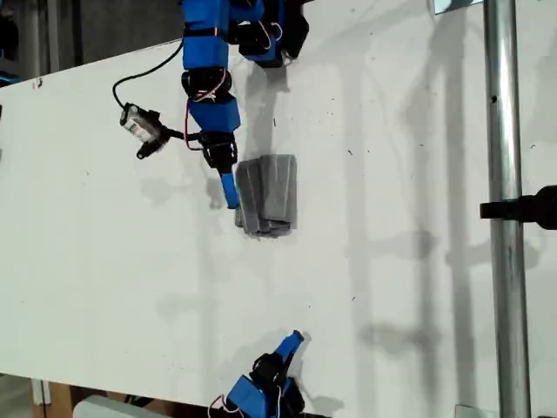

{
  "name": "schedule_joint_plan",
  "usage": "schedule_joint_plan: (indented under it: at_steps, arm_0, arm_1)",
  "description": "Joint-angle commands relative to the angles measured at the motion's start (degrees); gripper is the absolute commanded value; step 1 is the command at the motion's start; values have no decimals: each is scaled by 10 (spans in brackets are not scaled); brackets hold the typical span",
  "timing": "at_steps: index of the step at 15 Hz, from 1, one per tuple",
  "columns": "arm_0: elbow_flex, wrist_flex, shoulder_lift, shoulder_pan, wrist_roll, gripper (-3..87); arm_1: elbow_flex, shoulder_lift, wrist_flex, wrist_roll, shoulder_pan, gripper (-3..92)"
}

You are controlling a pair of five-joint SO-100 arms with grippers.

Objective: Grasp corners of a towel and fold twice.

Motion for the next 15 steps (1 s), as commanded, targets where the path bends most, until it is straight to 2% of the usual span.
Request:
schedule_joint_plan:
  at_steps: [1, 3, 5, 6, 7, 8, 9, 10, 12, 15]
  arm_0:
    - [2, -23, 4, -9, 8, -26]
    - [25, -26, 4, -18, 19, -26]
    - [76, -21, 4, -53, 16, -26]
    - [114, -20, 4, -73, 16, -26]
    - [130, 4, 4, -89, 9, -23]
    - [130, 18, 4, -100, 28, -23]
    - [130, 20, 4, -114, 80, -22]
    - [130, 21, 4, -124, 150, -22]
    - [130, 18, 4, -120, 453, -24]
    - [130, 20, 4, -121, 437, -24]
  arm_1:
    - [95, 163, 52, 24, 21, 9]
    - [193, 374, 268, 112, 29, -2]
    - [288, 598, 432, 171, 30, -3]
    - [307, 600, 487, 199, 39, -3]
    - [342, 606, 506, 214, 40, -3]
    - [359, 601, 546, 265, 29, -3]
    - [359, 603, 574, 286, 27, 49]
    - [357, 604, 572, 299, 12, 150]
    - [358, 605, 577, 262, 4, 147]
    - [358, 605, 577, 263, 2, 145]
